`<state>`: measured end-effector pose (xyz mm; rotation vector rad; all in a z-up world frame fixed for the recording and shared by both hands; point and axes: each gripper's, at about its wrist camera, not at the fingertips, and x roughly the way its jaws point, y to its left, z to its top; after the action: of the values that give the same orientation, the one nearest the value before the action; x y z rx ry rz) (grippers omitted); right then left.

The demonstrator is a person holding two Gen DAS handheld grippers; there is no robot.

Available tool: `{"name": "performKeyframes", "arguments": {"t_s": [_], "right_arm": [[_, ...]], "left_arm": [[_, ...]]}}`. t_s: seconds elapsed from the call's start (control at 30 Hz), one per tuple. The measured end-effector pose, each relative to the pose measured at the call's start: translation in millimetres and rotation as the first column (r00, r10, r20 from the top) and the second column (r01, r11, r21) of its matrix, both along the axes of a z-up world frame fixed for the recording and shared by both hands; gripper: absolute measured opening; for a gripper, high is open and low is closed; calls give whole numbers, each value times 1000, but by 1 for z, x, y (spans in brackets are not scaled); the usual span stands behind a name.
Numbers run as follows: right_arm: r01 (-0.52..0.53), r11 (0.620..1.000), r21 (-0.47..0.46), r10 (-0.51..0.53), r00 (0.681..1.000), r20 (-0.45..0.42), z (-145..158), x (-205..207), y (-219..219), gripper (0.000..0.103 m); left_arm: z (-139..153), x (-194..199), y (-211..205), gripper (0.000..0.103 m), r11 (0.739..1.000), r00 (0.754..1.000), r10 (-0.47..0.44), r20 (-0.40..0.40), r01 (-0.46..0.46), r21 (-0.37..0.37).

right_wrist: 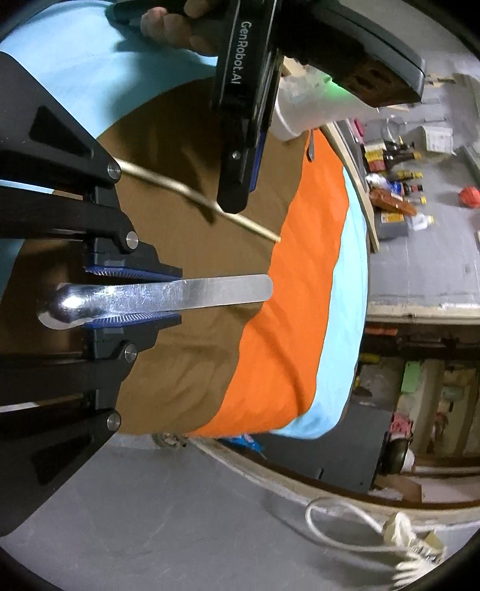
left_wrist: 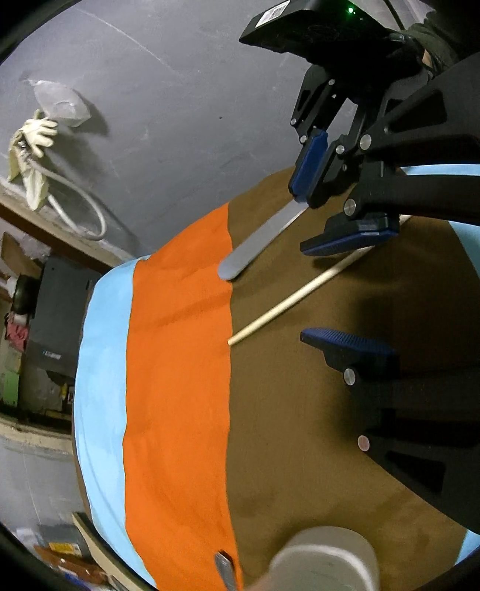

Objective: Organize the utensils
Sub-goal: 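Close the left gripper on the wooden chopstick while the right gripper closes on the silver knife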

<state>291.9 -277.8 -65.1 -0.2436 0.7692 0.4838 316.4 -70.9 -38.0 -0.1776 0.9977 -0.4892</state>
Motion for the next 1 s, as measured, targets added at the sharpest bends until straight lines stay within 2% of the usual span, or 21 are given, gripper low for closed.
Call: {"name": "performKeyframes", "arguments": {"t_s": [0.07,0.13,0.2,0.33,0.63,0.8,0.9,1.0], "right_arm": [[26,999,22,-26,1000,-12,-1,1,-9,14],[44,998,46,-43,999,-26,-2,2,-17,14],[53,997,53,-52,998,-28,-3,1,-20,14],[65,996,65,-63,998,-30,-3,0,-20,14],[58,996,71,-53,996,-68,-1,-9,-23,15],[36,997,70,-29,994,-104,0,9,-16,27],[16,998,65,-9,994,-109,1,21,-10,29],[11,994,105,5,988,-152,1,36,-13,29]], "left_arm": [[-1,6,-5,30,1000,1000,-7,2,7,26],[-5,13,-10,18,998,1000,-7,5,7,54],[-9,22,-9,12,999,1000,11,-10,-10,46],[-11,26,-8,7,999,1000,13,-25,-12,32],[-8,-2,-6,6,995,998,-63,-28,65,76],[-9,-3,-8,7,991,994,-94,-59,99,94],[-10,-1,-12,8,984,990,-126,-66,133,117],[-11,2,-17,8,981,988,-135,-79,144,129]]}}
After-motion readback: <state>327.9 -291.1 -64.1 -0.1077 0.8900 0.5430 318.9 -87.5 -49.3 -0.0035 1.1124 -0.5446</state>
